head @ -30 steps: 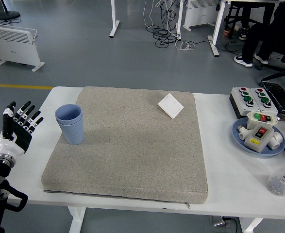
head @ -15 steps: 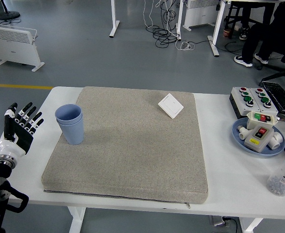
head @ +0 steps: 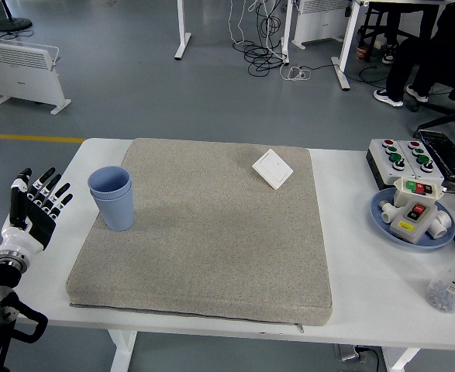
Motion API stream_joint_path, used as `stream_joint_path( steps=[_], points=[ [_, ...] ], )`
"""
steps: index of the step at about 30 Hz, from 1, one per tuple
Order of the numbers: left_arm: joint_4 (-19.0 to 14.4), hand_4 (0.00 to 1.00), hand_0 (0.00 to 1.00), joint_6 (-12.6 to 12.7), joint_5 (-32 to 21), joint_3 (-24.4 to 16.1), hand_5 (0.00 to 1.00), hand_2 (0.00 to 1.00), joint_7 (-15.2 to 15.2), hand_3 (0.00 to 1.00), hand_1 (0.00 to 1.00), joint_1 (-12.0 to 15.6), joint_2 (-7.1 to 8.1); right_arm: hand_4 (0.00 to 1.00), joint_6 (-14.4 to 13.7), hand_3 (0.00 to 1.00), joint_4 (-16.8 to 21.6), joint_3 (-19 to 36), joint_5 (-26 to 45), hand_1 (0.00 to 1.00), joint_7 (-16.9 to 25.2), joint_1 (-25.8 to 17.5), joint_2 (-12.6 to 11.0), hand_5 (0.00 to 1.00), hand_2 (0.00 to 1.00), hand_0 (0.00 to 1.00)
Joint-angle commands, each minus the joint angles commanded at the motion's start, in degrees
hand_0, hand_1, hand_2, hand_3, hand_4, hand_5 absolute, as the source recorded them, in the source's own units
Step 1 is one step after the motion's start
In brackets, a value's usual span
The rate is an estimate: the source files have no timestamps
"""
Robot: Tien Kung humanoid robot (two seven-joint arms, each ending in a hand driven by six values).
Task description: Push cup pick cup insert cup
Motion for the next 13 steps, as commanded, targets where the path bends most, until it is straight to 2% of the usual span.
stream_joint_path(
  steps=[13],
  points=[
    [0.0, 0.587, 0.875, 0.1, 0.4, 0.3, 0.998, 0.945, 0.0, 0.847, 0.881, 0.3, -0.17, 0.135, 0.0, 0.569, 0.0, -0.2, -0.2, 0.688, -0.1, -0.4, -0.1, 0.473, 0.684, 0.775]
  ],
)
